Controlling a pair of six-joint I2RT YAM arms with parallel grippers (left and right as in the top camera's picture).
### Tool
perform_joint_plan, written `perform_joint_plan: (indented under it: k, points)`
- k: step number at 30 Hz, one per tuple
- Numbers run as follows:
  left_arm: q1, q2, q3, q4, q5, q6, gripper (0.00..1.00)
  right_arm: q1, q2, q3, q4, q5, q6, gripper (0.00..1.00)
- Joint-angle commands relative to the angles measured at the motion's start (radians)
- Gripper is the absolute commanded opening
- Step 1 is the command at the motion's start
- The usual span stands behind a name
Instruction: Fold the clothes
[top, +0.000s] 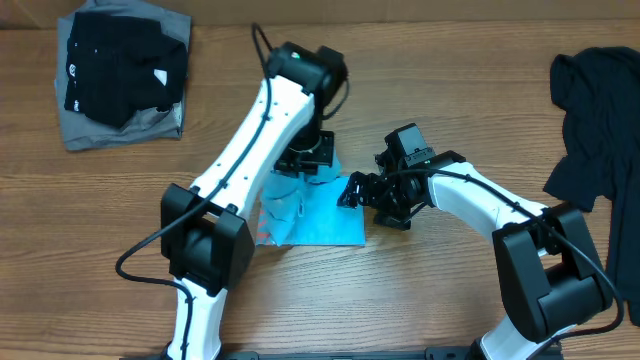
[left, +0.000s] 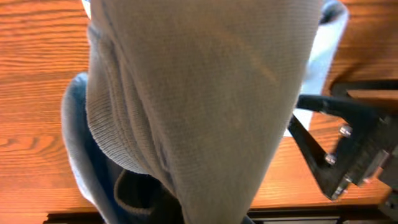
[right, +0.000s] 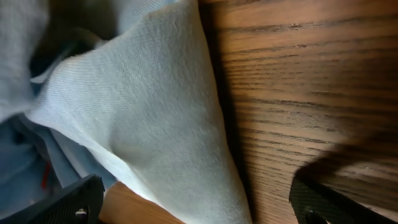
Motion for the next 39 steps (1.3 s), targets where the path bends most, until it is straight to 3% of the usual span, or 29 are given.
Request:
perform_joint_plan:
  k: [1, 3, 10, 11, 12, 17, 21, 22, 25, 28, 30, 33, 39]
  points:
    - [-0.025, -0.033, 0.012, 0.002, 0.018, -0.018, 0.20, 0.007, 0.055, -0.019, 0.000, 0.018, 0.009, 1.00]
    - [-0.032, -0.033, 0.012, 0.008, 0.018, -0.018, 0.27, 0.007, 0.055, -0.019, 0.000, 0.019, 0.003, 1.00]
    - [-0.036, -0.033, 0.012, 0.047, 0.084, -0.018, 0.31, 0.000, 0.055, -0.015, -0.021, 0.019, -0.003, 1.00]
    - [-0.036, -0.033, 0.012, 0.059, 0.107, -0.017, 0.39, -0.019, 0.055, 0.002, -0.061, 0.019, -0.027, 1.00]
    - [-0.036, -0.033, 0.012, 0.064, 0.113, -0.017, 0.40, -0.035, 0.055, 0.018, -0.094, 0.019, -0.039, 1.00]
    - [-0.022, -0.033, 0.014, 0.064, 0.084, -0.018, 0.40, -0.160, 0.053, 0.142, -0.303, 0.019, -0.122, 1.00]
    - [0.073, -0.035, 0.045, 0.020, 0.027, -0.018, 0.41, -0.265, 0.043, 0.243, -0.450, 0.018, -0.180, 1.00]
    - [0.105, -0.035, 0.053, 0.009, 0.017, -0.017, 0.44, -0.285, 0.037, 0.264, -0.480, 0.019, -0.188, 1.00]
    - [0.232, -0.035, 0.063, -0.003, 0.025, 0.047, 0.80, -0.307, 0.009, 0.293, -0.526, 0.019, -0.214, 1.00]
    - [0.356, -0.033, 0.040, -0.003, 0.105, 0.141, 0.95, -0.302, -0.021, 0.293, -0.526, 0.019, -0.214, 1.00]
    - [0.420, -0.033, 0.002, -0.003, 0.234, 0.248, 0.95, -0.295, -0.029, 0.293, -0.521, 0.019, -0.214, 1.00]
    - [0.467, -0.033, -0.080, 0.010, 0.308, 0.343, 0.97, -0.292, -0.030, 0.293, -0.511, 0.019, -0.214, 1.00]
    - [0.448, -0.033, -0.315, 0.160, 0.429, 0.409, 0.96, -0.292, -0.030, 0.292, -0.497, 0.019, -0.214, 1.00]
